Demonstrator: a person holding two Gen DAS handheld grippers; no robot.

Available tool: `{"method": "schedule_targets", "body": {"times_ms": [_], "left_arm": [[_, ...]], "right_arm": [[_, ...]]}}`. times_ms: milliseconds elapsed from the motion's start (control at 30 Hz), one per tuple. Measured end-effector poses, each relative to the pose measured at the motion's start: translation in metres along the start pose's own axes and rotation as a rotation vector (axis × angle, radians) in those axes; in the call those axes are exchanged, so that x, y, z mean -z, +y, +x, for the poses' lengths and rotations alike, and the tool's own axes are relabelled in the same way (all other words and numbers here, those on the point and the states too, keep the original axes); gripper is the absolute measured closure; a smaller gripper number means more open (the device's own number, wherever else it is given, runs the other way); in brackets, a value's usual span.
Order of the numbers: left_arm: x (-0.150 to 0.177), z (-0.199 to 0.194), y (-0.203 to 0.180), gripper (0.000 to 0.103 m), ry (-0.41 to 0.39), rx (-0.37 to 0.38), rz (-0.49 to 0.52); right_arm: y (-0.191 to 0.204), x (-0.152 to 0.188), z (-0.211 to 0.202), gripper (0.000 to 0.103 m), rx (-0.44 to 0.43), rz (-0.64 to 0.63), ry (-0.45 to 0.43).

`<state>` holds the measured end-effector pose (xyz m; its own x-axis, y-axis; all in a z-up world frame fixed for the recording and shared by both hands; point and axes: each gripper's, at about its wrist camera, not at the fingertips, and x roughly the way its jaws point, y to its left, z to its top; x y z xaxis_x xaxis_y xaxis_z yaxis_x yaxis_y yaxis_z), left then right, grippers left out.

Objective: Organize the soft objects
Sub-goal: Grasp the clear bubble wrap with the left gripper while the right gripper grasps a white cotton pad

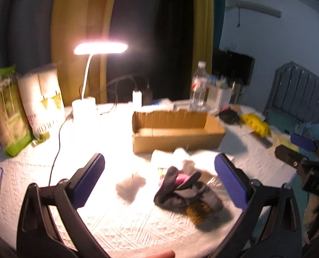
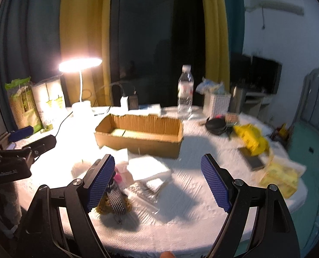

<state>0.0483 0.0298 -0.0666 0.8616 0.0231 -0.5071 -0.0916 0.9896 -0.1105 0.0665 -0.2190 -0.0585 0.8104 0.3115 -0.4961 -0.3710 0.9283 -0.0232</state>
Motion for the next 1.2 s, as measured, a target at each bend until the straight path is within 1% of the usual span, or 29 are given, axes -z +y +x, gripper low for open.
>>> {"method": "schedule_targets", "body": {"times_ms": [67, 300, 567, 733, 800, 900, 967, 1000, 1033, 1067, 1100, 1133, 1167, 1200], "left_arm": [[0.005, 0.014, 0.002, 0.001, 0.034, -0.007, -0.001], [0.016, 0.059, 0.016, 0.001, 0.132, -0.051, 0.004], [0.019, 0.098, 0.044, 0.001, 0.208, -0.127, -0.014], [0.020, 0.125, 0.064, 0.003, 0.254, -0.178, -0.012], [0.019, 0.134, 0.066, 0.010, 0.268, -0.189, -0.001], [0.021, 0.147, 0.068, 0.014, 0.305, -0.185, 0.011], [0.024, 0.157, 0.070, 0.026, 0.337, -0.166, 0.013], [0.025, 0.160, 0.070, 0.028, 0.346, -0.146, 0.010], [0.026, 0.162, 0.070, 0.032, 0.351, -0.128, 0.010], [0.026, 0.162, 0.069, 0.038, 0.356, -0.123, 0.017], [0.026, 0.163, 0.067, 0.042, 0.360, -0.115, 0.025], [0.026, 0.164, 0.066, 0.052, 0.360, -0.088, 0.023], [0.026, 0.165, 0.065, 0.058, 0.365, -0.066, 0.014], [0.027, 0.165, 0.063, 0.059, 0.366, -0.059, 0.015]], "right_arm": [[-0.007, 0.007, 0.015, 0.018, -0.012, 0.021, 0.037], [-0.021, 0.012, 0.058, 0.018, -0.026, 0.049, 0.121], [-0.028, 0.017, 0.107, 0.018, -0.056, 0.047, 0.205], [-0.028, 0.019, 0.131, 0.019, -0.087, 0.046, 0.241], [-0.028, 0.019, 0.141, 0.019, -0.098, 0.044, 0.255], [-0.029, 0.021, 0.156, 0.019, -0.120, 0.050, 0.278], [-0.028, 0.021, 0.166, 0.019, -0.132, 0.051, 0.291], [-0.027, 0.022, 0.168, 0.019, -0.139, 0.051, 0.296], [-0.026, 0.022, 0.172, 0.019, -0.147, 0.049, 0.302], [-0.024, 0.022, 0.175, 0.024, -0.155, 0.044, 0.309], [-0.022, 0.022, 0.178, 0.034, -0.167, 0.043, 0.313], [-0.021, 0.022, 0.180, 0.039, -0.177, 0.040, 0.318], [-0.020, 0.023, 0.182, 0.048, -0.184, 0.035, 0.323], [-0.017, 0.023, 0.183, 0.055, -0.187, 0.027, 0.324]]}}
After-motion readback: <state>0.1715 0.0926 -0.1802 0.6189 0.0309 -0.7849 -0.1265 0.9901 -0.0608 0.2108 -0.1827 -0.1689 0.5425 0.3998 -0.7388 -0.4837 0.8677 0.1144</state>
